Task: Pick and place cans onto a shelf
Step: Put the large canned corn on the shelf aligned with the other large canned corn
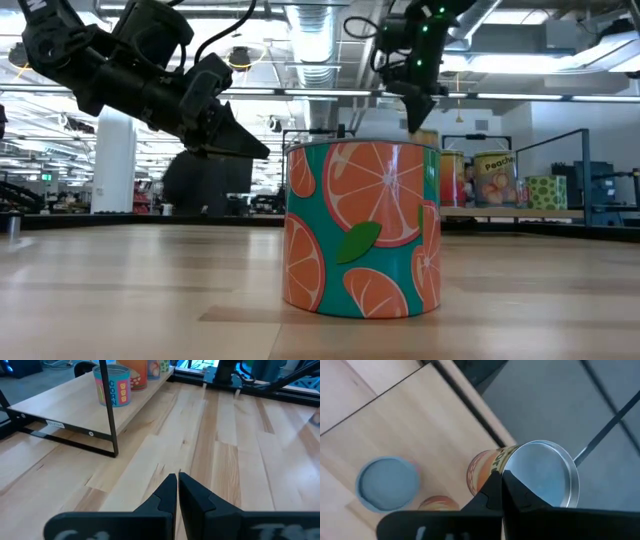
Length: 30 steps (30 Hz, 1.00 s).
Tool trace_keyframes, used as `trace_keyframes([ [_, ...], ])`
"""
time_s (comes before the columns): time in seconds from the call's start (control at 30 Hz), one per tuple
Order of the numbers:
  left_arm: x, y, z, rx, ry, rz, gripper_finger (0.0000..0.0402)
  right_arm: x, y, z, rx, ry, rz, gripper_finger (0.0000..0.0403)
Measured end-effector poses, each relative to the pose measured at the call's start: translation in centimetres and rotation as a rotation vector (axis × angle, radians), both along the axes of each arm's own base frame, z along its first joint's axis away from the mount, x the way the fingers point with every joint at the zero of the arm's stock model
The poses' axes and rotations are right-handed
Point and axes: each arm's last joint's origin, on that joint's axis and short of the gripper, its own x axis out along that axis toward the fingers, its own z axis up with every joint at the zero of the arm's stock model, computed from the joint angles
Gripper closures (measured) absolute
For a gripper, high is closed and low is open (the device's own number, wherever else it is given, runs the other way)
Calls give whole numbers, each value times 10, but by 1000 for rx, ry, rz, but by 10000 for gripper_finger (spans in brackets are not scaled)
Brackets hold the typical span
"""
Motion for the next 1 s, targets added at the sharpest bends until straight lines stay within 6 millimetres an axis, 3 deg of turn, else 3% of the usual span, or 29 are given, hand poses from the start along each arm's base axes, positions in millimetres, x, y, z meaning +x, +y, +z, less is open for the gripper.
trace_keyframes([
  [0.2,0,0,0,0,3,-1,395,7,-5,-19,75,19,-52,396],
  [1.0,0,0,-1,-3,10,-4,395,17,-23,-52,154,37,-179,396],
])
